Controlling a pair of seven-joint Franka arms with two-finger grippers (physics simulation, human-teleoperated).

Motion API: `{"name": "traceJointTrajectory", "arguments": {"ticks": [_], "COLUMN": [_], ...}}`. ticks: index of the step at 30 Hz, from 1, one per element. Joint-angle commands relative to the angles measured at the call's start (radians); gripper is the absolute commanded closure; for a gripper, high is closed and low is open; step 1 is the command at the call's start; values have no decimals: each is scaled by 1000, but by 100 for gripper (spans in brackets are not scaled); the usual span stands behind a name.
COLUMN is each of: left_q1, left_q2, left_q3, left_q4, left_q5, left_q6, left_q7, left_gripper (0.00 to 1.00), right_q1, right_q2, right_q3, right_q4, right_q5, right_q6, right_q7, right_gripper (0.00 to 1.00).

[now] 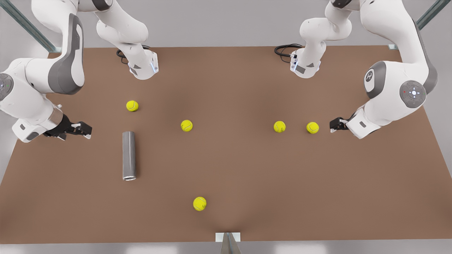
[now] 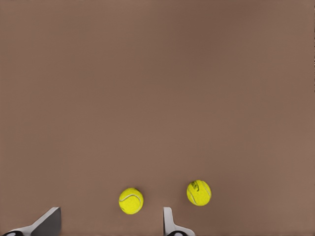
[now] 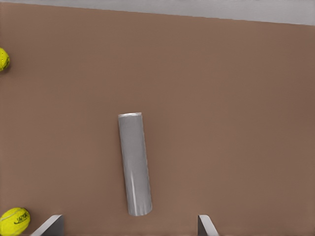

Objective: Put the tennis tube upright

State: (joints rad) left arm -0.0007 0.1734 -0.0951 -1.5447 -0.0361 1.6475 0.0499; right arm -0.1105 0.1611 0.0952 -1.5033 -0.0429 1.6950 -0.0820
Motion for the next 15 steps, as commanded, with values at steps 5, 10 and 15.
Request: {"name": "traceJointTrajectory", "arguments": {"ticks": [5, 10, 15], "left_q1": [1, 2, 4], "left_q2": [0, 1, 0], "left_q3": [0, 0, -2], "left_q4": [-2, -8, -3], "left_q5": [-1, -4, -7], "left_q6": [-2, 0, -8], "left_q7": [1, 1, -1], "left_gripper": [1, 1, 1], "right_q1": [-6, -20, -69], "right_q2": [5, 28, 26], "right_q3": [0, 5, 6], "right_q4": [0, -70, -336], "right_q5": [0, 2, 2], "right_q6": [-17, 17, 261], "right_q7": [-22, -13, -25], "right_gripper": [0, 0, 0]}}
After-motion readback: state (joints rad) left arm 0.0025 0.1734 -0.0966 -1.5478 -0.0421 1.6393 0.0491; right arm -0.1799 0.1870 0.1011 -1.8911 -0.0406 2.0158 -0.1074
